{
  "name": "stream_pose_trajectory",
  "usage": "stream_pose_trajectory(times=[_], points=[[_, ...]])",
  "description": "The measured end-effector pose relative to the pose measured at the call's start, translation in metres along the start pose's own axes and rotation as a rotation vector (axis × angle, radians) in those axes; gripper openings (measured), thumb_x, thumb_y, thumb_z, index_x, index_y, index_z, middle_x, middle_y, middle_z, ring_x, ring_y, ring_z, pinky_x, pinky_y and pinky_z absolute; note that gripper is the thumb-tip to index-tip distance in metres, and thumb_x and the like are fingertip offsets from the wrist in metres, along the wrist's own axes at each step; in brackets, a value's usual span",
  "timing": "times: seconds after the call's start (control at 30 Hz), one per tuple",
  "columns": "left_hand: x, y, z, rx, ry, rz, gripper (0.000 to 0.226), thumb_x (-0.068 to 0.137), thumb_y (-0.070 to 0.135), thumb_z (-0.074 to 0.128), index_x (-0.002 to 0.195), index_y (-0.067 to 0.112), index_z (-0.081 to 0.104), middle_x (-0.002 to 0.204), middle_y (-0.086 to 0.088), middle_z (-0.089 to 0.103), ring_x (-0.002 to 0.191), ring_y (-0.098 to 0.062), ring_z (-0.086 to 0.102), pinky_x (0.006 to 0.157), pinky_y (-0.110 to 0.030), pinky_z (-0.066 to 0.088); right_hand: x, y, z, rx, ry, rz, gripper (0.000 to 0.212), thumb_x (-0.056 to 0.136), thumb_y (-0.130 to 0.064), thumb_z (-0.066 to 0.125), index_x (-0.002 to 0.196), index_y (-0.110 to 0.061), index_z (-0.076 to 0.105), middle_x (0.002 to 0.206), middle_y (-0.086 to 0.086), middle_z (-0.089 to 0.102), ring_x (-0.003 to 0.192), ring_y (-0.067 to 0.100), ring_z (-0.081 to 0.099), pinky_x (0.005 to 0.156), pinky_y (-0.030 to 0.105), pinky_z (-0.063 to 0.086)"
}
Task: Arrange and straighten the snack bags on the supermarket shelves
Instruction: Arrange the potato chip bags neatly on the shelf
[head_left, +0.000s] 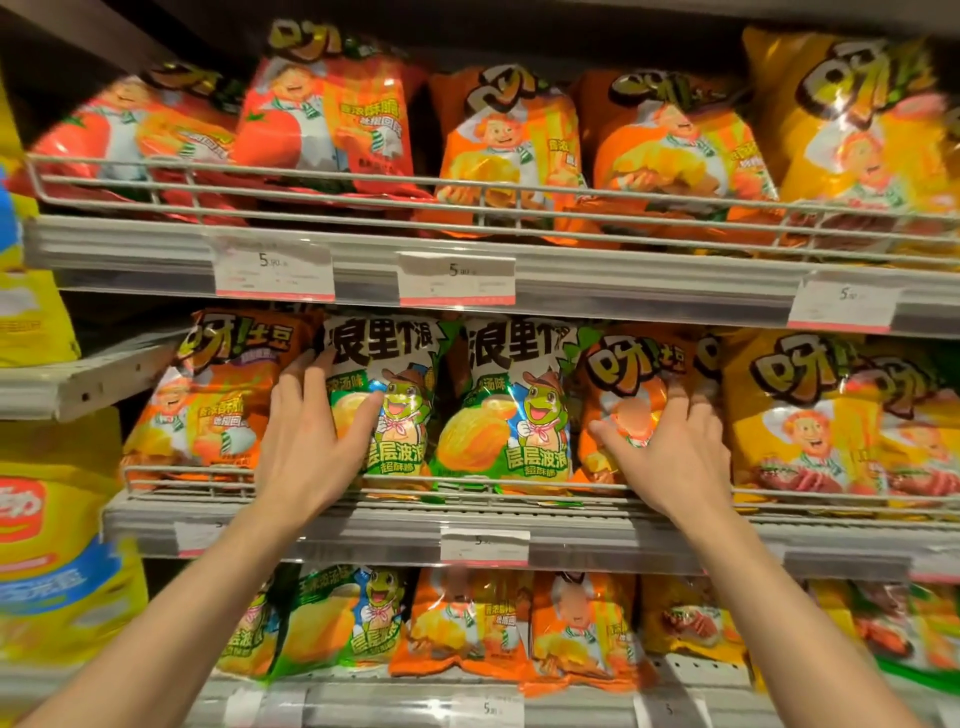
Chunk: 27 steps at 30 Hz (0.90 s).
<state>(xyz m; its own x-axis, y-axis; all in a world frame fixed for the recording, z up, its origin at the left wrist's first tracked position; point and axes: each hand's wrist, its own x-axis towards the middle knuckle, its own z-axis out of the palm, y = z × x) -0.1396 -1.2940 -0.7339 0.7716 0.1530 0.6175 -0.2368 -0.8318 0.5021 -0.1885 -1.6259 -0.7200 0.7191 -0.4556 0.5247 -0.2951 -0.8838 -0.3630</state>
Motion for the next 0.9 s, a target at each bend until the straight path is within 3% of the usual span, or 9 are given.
stream_pose_trajectory(times=[0.07,0.2,0.33,0.4,0.5,0.6,0.73,0.9], points=[[-0.001,0.000,-0.001,-0.015,0.057,0.083,0.068,0.095,0.067,0.047,0.132,0.010,0.045,0.127,-0.015,0.046,0.120,-0.032,0.043,0.097,-0.049,0.042,-0.001,0.000,0.001,0.031,0.008,-0.001,0.099,0.083,-0.079,0.052,0.144,-0.002,0.039,0.145,0.023,0.045,0.135,0.039,0.041,0.106,0.053,0.041],[-0.008,0.028,0.005,-0.027,0.141,0.417,0.064,0.092,0.056,0.054,0.139,0.012,0.053,0.131,-0.015,0.052,0.125,-0.031,0.047,0.100,-0.048,0.044,-0.001,0.000,0.000,0.075,-0.004,0.001,0.099,0.083,-0.079,0.053,0.146,-0.004,0.038,0.147,0.021,0.043,0.137,0.038,0.039,0.107,0.052,0.040],[-0.012,0.089,0.025,-0.017,-0.022,0.585,0.066,0.094,0.064,0.046,0.145,0.022,0.047,0.135,-0.009,0.053,0.124,-0.025,0.050,0.101,-0.045,0.048,0.001,0.002,0.000,0.103,-0.008,0.006,0.099,0.082,-0.079,0.054,0.146,-0.006,0.038,0.148,0.020,0.042,0.138,0.037,0.039,0.108,0.052,0.039],[-0.013,0.114,0.037,0.053,-0.136,0.542,0.072,0.094,0.073,0.039,0.152,0.030,0.038,0.133,-0.009,0.053,0.122,-0.027,0.050,0.104,-0.044,0.042,0.002,0.003,-0.001,0.131,-0.013,0.013,0.100,0.081,-0.079,0.056,0.147,-0.006,0.037,0.149,0.020,0.042,0.138,0.037,0.038,0.109,0.052,0.039],[-0.015,0.129,0.053,0.067,-0.282,0.397,0.071,0.096,0.071,0.040,0.157,0.036,0.027,0.133,-0.013,0.055,0.127,-0.031,0.047,0.112,-0.045,0.033,0.005,0.007,-0.002,0.201,-0.035,0.025,0.104,0.079,-0.079,0.059,0.151,-0.007,0.033,0.152,0.019,0.038,0.141,0.037,0.036,0.112,0.052,0.038],[-0.015,0.125,0.060,-0.015,-0.263,0.333,0.069,0.098,0.067,0.042,0.157,0.035,0.028,0.140,-0.015,0.051,0.130,-0.032,0.045,0.114,-0.046,0.031,0.011,0.011,-0.004,0.278,-0.053,0.028,0.104,0.080,-0.076,0.062,0.152,-0.008,0.031,0.152,0.018,0.038,0.140,0.036,0.038,0.112,0.051,0.039],[-0.012,0.122,0.060,-0.114,-0.208,0.256,0.067,0.099,0.062,0.045,0.159,0.034,0.030,0.162,-0.012,0.029,0.140,-0.036,0.036,0.117,-0.049,0.030,0.014,0.017,-0.008,0.393,-0.065,0.024,0.101,0.081,-0.070,0.066,0.152,-0.008,0.030,0.152,0.016,0.038,0.140,0.034,0.038,0.114,0.050,0.038],[-0.014,0.127,0.054,-0.044,-0.227,0.192,0.070,0.098,0.065,0.043,0.148,0.018,0.049,0.151,-0.017,0.044,0.133,-0.037,0.045,0.113,-0.049,0.036,0.015,0.024,-0.011,0.579,-0.083,0.025,0.097,0.080,-0.066,0.070,0.154,-0.018,0.031,0.152,0.008,0.040,0.139,0.028,0.042,0.113,0.050,0.040]])
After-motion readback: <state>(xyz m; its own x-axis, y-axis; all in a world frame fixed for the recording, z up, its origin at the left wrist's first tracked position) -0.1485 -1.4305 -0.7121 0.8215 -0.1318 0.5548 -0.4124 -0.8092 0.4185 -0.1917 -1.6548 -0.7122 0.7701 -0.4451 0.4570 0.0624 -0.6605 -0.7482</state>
